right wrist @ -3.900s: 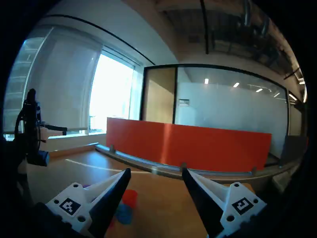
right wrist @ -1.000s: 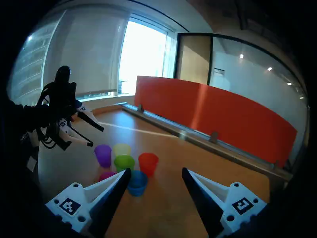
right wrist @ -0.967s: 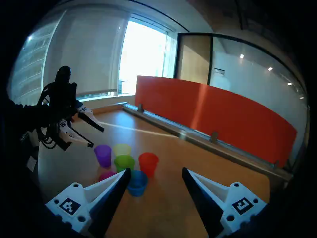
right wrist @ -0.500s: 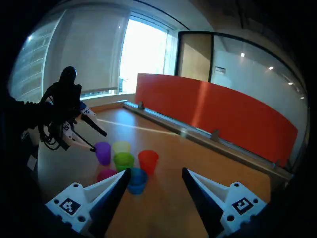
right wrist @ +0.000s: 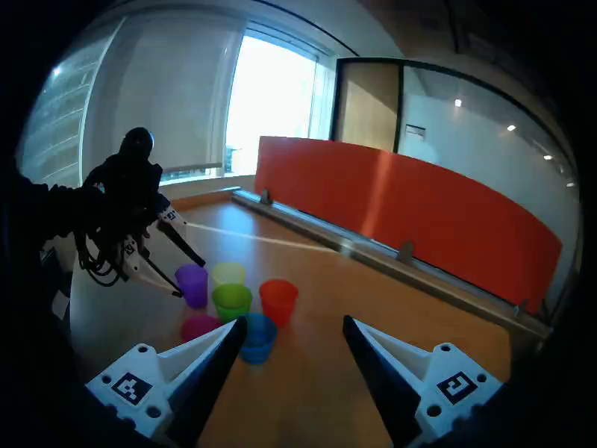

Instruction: Pour water

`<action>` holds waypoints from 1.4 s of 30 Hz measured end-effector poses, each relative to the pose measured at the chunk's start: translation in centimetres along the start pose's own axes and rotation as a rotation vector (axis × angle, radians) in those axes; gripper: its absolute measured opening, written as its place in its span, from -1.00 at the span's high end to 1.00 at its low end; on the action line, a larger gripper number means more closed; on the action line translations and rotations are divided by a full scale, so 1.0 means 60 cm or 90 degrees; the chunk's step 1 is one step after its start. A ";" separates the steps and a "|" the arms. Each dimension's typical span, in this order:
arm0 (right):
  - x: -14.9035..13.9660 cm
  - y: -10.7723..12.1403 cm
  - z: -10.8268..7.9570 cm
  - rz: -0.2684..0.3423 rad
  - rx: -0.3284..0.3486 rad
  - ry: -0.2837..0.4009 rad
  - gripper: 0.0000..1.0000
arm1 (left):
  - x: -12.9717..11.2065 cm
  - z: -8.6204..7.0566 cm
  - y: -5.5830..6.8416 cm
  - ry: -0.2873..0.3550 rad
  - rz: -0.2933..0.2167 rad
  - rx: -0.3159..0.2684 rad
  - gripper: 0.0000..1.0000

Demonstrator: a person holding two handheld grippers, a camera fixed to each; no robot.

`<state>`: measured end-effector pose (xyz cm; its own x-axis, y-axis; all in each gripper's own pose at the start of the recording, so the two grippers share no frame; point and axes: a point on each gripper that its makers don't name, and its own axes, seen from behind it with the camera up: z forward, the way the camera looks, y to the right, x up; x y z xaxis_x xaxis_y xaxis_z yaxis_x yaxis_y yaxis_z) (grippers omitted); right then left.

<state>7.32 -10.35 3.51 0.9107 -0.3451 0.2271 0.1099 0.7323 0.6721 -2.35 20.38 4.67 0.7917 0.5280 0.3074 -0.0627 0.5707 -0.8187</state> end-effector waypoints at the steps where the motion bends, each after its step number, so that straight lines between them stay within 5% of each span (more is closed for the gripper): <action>1: -0.001 0.001 0.000 0.001 0.000 -0.001 -1.00 | -0.001 0.003 0.000 -0.004 0.001 -0.001 -0.99; 22: -0.023 0.015 0.006 0.011 -0.001 -0.004 -1.00 | -0.028 0.046 0.001 -0.079 0.012 -0.021 -0.99; 42: -0.030 0.022 0.006 0.012 -0.004 -0.007 -1.00 | -0.038 0.074 -0.004 -0.110 0.014 -0.021 -0.99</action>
<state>5.71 -8.95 4.24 0.9083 -0.3375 0.2474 0.0952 0.7423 0.6632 -6.80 21.84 6.29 0.6745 0.6414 0.3657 -0.0565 0.5387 -0.8406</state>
